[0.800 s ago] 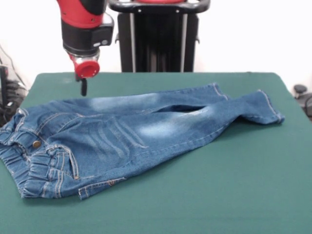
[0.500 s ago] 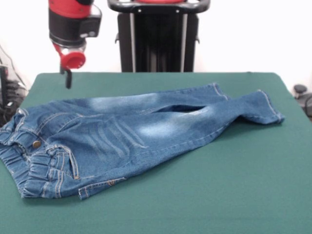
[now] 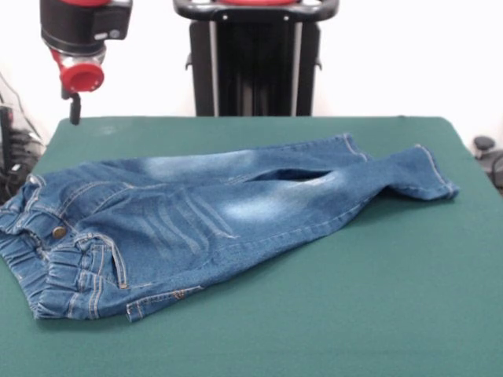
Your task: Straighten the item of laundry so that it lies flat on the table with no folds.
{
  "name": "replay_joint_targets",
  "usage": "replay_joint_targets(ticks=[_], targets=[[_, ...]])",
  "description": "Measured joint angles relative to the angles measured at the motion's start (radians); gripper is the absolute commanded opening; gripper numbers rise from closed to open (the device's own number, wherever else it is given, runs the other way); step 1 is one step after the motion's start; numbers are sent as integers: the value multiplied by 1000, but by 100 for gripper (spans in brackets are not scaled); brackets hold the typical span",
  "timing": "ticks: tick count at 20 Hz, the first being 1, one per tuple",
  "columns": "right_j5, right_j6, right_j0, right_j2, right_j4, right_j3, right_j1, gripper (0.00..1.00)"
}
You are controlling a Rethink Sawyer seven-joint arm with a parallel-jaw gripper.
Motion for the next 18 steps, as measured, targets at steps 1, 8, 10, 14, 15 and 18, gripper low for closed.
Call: replay_joint_targets(ticks=[1,8,10,14,15,18], targets=[[13,-6,0,4,1,-10,0,100],[26,-9,6,22,49,-51,24,100],[26,-9,12,26,75,-52,36,100],[26,-9,37,35,125,-52,62,100],[26,-9,41,36,132,-52,65,100],[26,-9,70,37,160,-52,71,100]])
